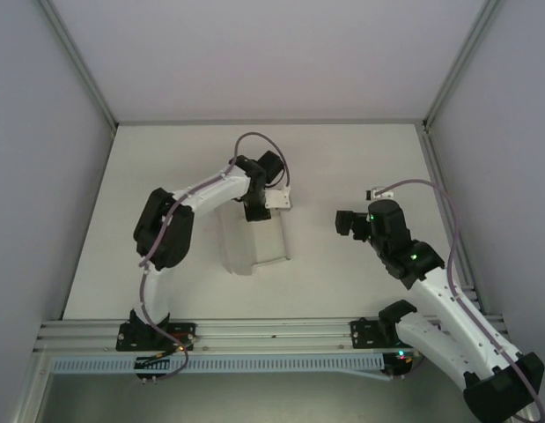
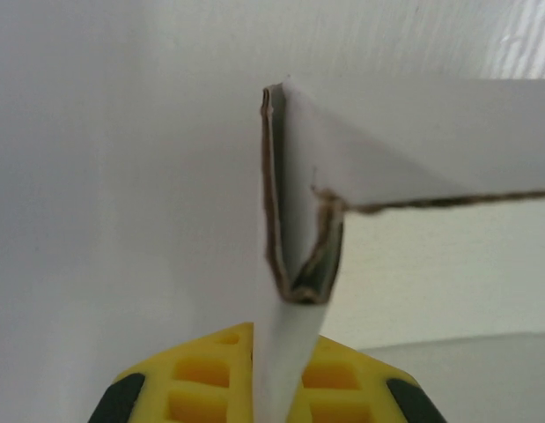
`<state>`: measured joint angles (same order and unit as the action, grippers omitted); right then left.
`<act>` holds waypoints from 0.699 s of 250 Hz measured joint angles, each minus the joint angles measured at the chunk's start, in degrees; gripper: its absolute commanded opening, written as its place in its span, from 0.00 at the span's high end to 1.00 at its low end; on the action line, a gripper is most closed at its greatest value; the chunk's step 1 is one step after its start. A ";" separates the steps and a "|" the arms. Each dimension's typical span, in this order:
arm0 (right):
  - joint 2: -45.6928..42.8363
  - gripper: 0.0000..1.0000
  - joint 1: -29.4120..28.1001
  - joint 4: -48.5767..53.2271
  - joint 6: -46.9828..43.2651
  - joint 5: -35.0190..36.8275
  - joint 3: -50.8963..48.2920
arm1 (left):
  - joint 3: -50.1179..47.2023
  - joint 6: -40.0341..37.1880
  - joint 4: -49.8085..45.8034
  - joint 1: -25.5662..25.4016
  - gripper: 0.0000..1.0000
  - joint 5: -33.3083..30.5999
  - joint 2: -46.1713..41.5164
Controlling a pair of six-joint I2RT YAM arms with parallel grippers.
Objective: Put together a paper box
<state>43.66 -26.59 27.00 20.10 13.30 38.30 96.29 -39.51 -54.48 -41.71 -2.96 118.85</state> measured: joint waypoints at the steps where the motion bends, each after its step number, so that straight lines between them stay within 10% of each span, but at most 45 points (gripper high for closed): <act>1: 0.00 0.00 0.00 0.00 0.04 -0.02 -0.02 | 0.07 0.02 -0.07 -0.04 0.95 -0.09 0.13; 108: 0.24 0.00 1.07 0.35 1.22 -0.70 -2.36 | 1.62 0.70 0.46 -3.74 0.79 -8.90 4.94; 175: -0.48 0.00 1.49 0.33 1.40 -1.79 -3.34 | 1.75 2.80 2.34 -4.63 0.35 -11.02 4.94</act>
<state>43.18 -25.10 27.33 21.50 11.51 34.96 98.04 -36.71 -52.14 -46.35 -13.98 123.79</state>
